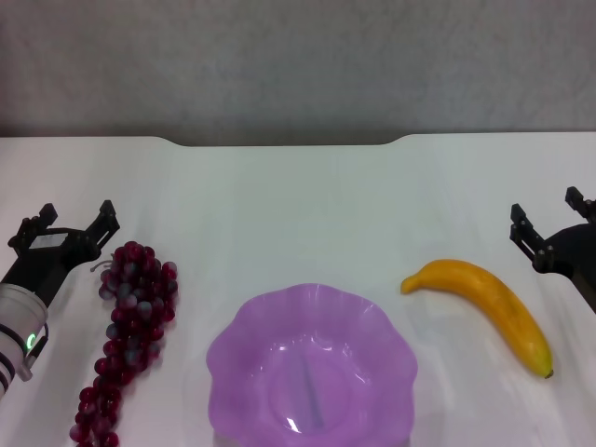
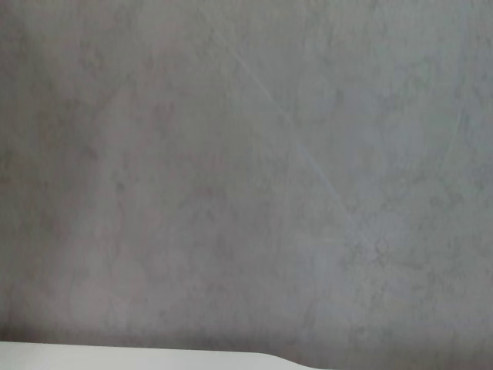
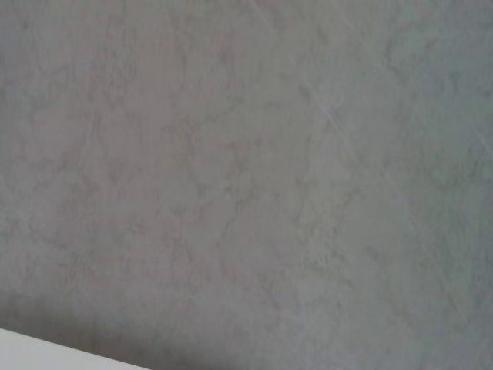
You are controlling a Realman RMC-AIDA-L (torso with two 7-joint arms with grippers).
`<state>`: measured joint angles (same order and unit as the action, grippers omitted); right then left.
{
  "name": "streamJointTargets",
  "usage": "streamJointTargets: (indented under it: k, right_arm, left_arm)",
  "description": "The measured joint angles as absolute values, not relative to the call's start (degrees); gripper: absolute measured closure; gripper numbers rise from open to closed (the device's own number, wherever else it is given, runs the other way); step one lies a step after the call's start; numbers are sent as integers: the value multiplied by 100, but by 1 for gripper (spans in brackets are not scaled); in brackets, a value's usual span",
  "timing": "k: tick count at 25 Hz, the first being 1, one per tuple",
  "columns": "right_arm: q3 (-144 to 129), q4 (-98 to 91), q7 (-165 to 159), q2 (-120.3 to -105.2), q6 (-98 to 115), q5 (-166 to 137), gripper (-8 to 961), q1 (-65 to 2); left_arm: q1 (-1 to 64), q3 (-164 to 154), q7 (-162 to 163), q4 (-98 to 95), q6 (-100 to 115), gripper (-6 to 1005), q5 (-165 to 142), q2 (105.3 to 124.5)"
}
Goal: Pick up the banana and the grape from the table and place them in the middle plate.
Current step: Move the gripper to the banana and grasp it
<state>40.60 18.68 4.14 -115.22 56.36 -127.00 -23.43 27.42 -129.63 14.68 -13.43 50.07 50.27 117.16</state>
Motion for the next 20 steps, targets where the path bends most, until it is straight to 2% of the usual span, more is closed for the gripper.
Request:
streamJointTargets:
  k: [16, 20]
  right_arm:
    - [4041, 1937, 413, -11521, 5606, -12699, 178, -2347]
    - [4033, 2281, 414, -11458, 5381, -12701, 178, -2311]
  left_arm:
    - [2740, -12963, 1467, -1345, 5001, 109, 5026, 11716]
    - [2702, -12963, 1468, -1342, 4995, 109, 5044, 11708]
